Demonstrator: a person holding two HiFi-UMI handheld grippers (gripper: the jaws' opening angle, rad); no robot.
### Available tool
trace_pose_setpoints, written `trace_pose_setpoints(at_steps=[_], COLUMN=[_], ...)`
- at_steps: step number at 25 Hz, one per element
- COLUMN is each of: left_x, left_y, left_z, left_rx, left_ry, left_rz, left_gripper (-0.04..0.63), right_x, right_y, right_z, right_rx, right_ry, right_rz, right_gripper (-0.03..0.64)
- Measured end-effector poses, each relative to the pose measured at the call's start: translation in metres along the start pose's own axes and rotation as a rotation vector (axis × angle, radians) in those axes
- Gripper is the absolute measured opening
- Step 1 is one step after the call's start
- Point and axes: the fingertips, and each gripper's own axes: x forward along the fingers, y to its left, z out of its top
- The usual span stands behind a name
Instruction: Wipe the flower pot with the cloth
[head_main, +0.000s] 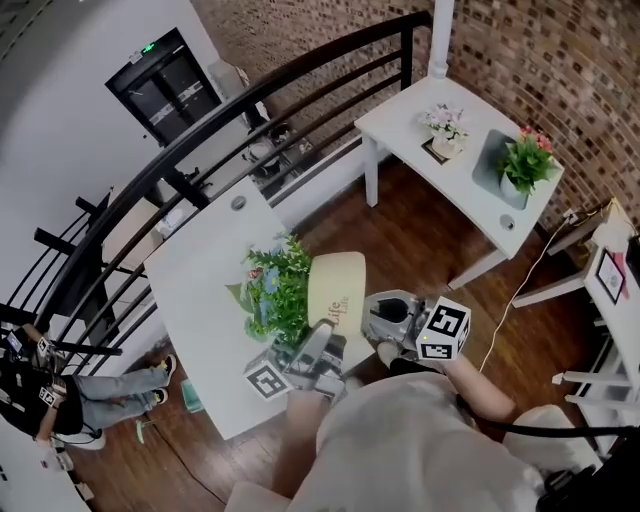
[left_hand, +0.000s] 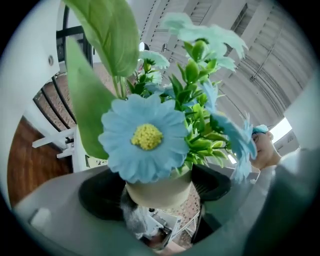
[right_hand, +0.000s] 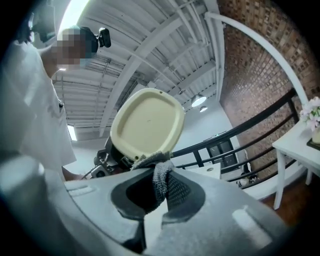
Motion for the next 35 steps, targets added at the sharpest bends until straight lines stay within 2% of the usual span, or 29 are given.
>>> trace_pose_setpoints(at_steps=[2,7,9,12,16,21,26,29,31,35], left_x=[-0.005,-0.016,-0.022,-0.032,-0.031,-0.027,-0.021,-0.017,-0.016,-0.009], left_y=[0.007,0.029,0.037,0.048,0.046,0.035,0.011,0.006,0.003,-0.011], left_z=[0.006,0.022,0.025,0.015,-0.008,-0.031,-0.045,-0.047,-0.044,-0.037], left_rx=[-0.012,0.023,0.031,0.074,0.137,0.139,0.112,0.092,0.061,0.036], left_ry=[-0.028,-0.078,-0.081,-0.024,0.079,0.153,0.205,0.195,0.161,0.098], left_rz=[0.023,0.124,0.163,0.227,0.240,0.205,0.109,0.085,0.051,-0.016], left_gripper=[0.440,0.440,0.439,0.439,0.439,0.439,0.439,0.439,0.439,0.439], right_x=[0.005,0.012,0.012,0.010,-0.001,-0.028,-0.045,-0.047,-0.045,-0.035], right_y=[0.014,0.044,0.053,0.057,0.041,0.003,-0.038,-0.051,-0.055,-0.041], right_z=[-0.002,0.008,0.019,0.042,0.072,0.098,0.091,0.074,0.059,0.032], right_rx=[-0.007,0.014,-0.014,-0.046,-0.097,-0.125,-0.074,-0.005,0.033,0.065], right_ry=[0.013,-0.014,-0.026,-0.080,-0.144,-0.220,-0.222,-0.221,-0.197,-0.132], right_rz=[0.037,0.142,0.163,0.158,0.094,-0.047,-0.187,-0.218,-0.228,-0.196], right_gripper=[0.005,0.005,0.005,0.005,0.005,0.005,0.005,0.005,0.005,0.005])
